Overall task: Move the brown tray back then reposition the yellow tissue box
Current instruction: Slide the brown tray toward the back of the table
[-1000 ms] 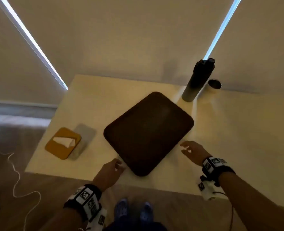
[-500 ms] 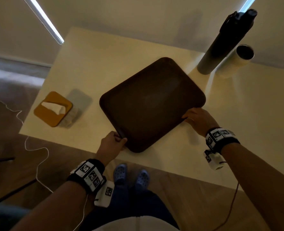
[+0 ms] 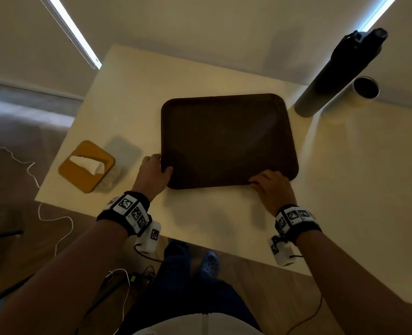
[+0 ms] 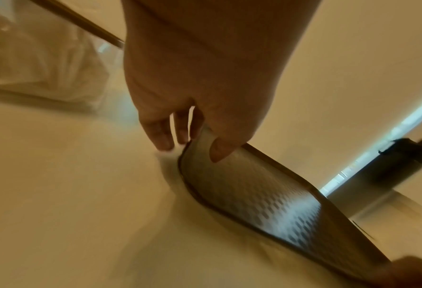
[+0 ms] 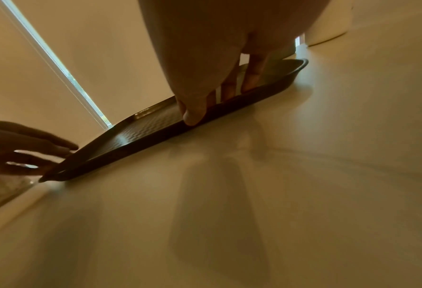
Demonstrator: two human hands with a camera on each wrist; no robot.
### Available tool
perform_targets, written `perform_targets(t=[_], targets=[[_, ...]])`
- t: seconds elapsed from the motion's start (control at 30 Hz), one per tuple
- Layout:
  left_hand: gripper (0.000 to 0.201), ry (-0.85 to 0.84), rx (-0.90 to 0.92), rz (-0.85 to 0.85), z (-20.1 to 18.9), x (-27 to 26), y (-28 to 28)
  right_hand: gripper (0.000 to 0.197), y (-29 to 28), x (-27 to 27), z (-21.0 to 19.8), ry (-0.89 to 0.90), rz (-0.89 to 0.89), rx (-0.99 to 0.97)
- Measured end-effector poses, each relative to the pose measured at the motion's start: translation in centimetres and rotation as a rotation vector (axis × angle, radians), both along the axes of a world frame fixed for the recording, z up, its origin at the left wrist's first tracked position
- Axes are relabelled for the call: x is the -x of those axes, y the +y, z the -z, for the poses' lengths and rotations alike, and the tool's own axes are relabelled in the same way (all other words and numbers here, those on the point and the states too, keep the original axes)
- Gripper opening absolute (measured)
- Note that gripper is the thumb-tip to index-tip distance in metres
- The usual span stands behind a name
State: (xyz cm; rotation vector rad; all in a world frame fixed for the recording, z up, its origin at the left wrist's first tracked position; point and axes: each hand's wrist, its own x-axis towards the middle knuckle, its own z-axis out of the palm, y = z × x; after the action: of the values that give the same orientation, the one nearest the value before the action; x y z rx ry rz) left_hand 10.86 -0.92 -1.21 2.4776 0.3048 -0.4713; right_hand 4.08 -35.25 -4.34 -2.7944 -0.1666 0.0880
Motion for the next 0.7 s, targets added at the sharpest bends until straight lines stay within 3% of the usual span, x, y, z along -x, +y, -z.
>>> perform_targets(t=[0.13,0.27,0.57,0.7], targets=[[0.044,-0.241,-0.110,0.385,0.0,-0.2,-1.0,0.014,3.2,-0.4,0.2,-0.001,0.084,-0.019],[0.037,-0.197,-0.104,0.735,1.0,-1.8,-1.5,0.015,6.0,-1.6,0.3,0.025,0.154,-0.038],[0.030,-0.219,-0.080,0.870,1.5,-7.9,-0.3,0.017,9.6,-4.7,-0.2,0.104,0.299,-0.050],[0.042,-0.205,-0.063,0.759,0.5,-10.1,0.5,0.026,8.4,-5.9,-1.3,0.187,0.283,-0.116]])
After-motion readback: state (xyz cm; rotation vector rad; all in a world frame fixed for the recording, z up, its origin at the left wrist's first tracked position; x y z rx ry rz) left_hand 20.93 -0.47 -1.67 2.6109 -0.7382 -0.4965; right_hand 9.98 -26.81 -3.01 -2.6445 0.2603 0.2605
